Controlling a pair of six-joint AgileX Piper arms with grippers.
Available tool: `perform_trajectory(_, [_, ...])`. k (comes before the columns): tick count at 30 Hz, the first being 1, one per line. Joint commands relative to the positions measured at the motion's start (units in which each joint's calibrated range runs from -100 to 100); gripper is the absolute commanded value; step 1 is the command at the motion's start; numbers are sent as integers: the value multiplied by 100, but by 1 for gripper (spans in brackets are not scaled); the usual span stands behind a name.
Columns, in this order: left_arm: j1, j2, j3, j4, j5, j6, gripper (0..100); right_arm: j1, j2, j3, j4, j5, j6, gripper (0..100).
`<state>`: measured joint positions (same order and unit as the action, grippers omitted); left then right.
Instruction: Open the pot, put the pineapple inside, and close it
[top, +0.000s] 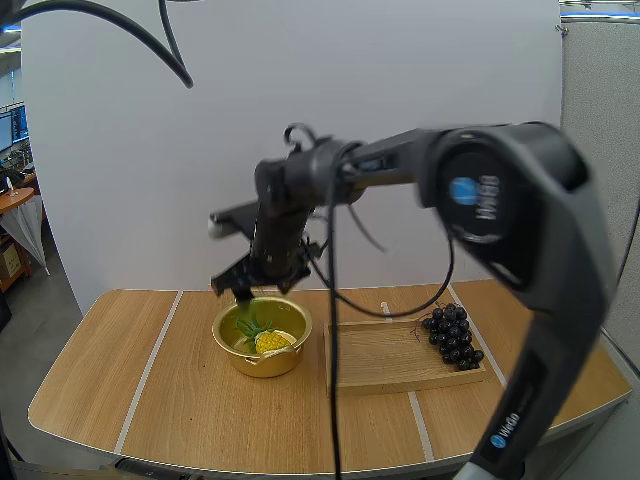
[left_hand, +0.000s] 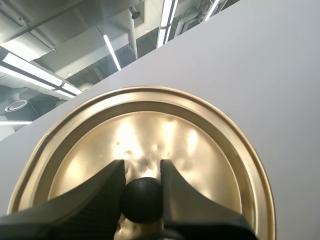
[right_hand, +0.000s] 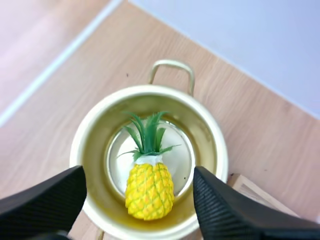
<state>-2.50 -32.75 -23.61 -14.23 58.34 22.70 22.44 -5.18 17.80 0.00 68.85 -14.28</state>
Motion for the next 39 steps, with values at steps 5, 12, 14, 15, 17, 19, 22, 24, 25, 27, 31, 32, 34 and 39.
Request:
perform_trajectory(5, [-11, 2, -42, -5, -208, -65, 0, -1, -1704, -33, -31, 1057, 88, 100])
perform_trajectory(12, [-11, 2, -42, -5, -208, -65, 0, -1, -2765, -6, 0, 1648, 97, 100])
perform_trajectory(14, [-11, 2, -42, -5, -208, -65, 0, -1, -3036, 8, 0, 1828, 124, 100])
perform_trajectory(15, [-11, 2, -42, -5, -208, -65, 0, -1, -3199, 45, 0, 1849, 124, 100])
perform_trajectory(17, [-11, 2, -42, -5, -208, -65, 0, -1, -3553, 166, 0, 1867, 124, 100])
perform_trajectory(19, [-11, 2, -42, -5, -208, -65, 0, -1, -3886, 317, 0, 1913, 124, 100])
perform_trajectory(22, [-11, 2, -42, -5, -208, -65, 0, -1, -4463, 681, 0, 1926, 124, 100])
perform_trajectory(24, [-11, 2, -42, -5, -208, -65, 0, -1, -4870, 958, 0, 1926, 124, 100])
perform_trajectory(25, [-11, 2, -42, -5, -208, -65, 0, -1, -5036, 1072, 0, 1926, 124, 100])
perform_trajectory(27, [-11, 2, -42, -5, -208, -65, 0, -1, -5446, 1355, 0, 1948, 124, 100])
perform_trajectory(31, [-11, 2, -42, -5, -208, -65, 0, -88, -6190, 1863, 0, 1965, 124, 100])
perform_trajectory(32, [-11, 2, -42, -5, -208, -65, 0, -104, -6379, 1962, 0, 1985, 124, 100])
perform_trajectory(34, [-11, 2, -42, -5, -208, -65, 0, -114, -6736, 2188, -31, 2095, 124, 100])
perform_trajectory(39, [-11, 2, -42, -5, -208, -65, 0, -197, -7486, 2649, -31, 2379, 124, 100])
